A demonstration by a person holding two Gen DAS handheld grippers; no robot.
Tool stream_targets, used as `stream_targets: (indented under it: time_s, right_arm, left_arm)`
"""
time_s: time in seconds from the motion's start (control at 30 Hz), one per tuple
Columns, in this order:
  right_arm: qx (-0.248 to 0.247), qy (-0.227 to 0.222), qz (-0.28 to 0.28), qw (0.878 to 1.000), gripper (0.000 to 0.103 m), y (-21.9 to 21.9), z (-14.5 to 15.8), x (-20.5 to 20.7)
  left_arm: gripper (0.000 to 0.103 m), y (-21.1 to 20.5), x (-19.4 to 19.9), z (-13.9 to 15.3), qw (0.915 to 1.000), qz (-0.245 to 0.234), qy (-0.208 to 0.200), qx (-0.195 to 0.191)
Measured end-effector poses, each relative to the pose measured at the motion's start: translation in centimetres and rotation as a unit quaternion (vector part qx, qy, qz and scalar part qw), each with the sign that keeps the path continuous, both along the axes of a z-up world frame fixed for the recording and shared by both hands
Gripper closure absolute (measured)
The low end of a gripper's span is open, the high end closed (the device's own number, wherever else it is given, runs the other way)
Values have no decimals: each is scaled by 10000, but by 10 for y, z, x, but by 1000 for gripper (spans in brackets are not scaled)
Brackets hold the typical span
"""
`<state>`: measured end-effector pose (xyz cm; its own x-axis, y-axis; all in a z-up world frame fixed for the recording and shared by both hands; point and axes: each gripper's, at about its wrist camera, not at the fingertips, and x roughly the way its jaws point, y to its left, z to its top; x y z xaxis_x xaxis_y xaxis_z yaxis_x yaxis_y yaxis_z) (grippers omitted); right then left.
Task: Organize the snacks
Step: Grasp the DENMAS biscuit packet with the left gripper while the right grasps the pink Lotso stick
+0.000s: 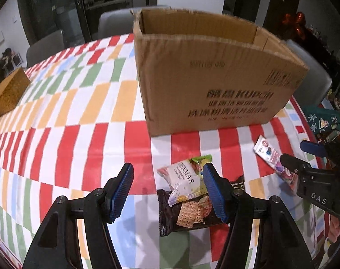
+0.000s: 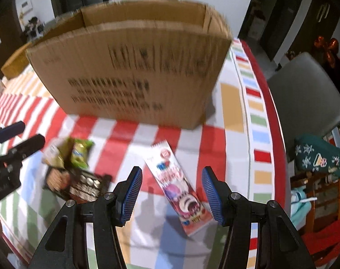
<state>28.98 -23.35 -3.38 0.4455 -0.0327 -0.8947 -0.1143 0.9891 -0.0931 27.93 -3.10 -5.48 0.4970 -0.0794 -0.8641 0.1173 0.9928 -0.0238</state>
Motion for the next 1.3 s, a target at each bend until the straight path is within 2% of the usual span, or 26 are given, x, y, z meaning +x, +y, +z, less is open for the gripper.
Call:
stream_targets:
  time_s: [0.23, 0.47, 0.53, 0.57, 0.67, 0.7, 0.73, 0.8, 0.93, 0.97, 1.3]
  right_arm:
    - [-153, 389, 26, 9991, 47, -8, -23, -4]
    - [-68, 604, -127, 9981, 47, -19, -41, 0]
    - [-8, 667, -130, 9977, 47, -20, -45, 1]
    - [43, 651, -141, 9978, 47, -20, -45, 0]
    - [135, 623, -68, 9979, 61, -19, -46, 0]
    - [183, 616, -28, 9979, 69, -17, -46, -1]
    - [219, 600, 15, 9980, 71, -14, -45, -3]
    - [219, 546, 27, 9983, 72, -8, -44, -5]
    - [296, 403, 88, 9987, 73, 3, -40, -11]
    - [326, 350, 108, 9988, 73, 6, -38, -14]
    - [524, -61, 163, 9985, 73, 25, -11, -37]
  left_arm:
    - [43, -6, 6, -19, 9997, -34, 216, 61]
    - [55, -9, 12, -34, 9991, -39, 406, 125]
    - [55, -8, 11, -33, 9991, -64, 389, 128]
    - [55, -8, 11, -33, 9992, -79, 363, 133]
    - [56, -6, 12, -33, 9992, -99, 383, 34]
    - [56, -5, 12, -33, 9992, -93, 391, -11]
    - [57, -3, 11, -33, 9992, -83, 389, -55]
    - [66, 0, 11, -33, 9991, -71, 386, -141]
    - [70, 5, 7, -31, 9990, -104, 338, -267]
    - [78, 6, 5, -30, 9990, -113, 319, -306]
    - [79, 10, -13, -17, 9989, -179, 89, -420]
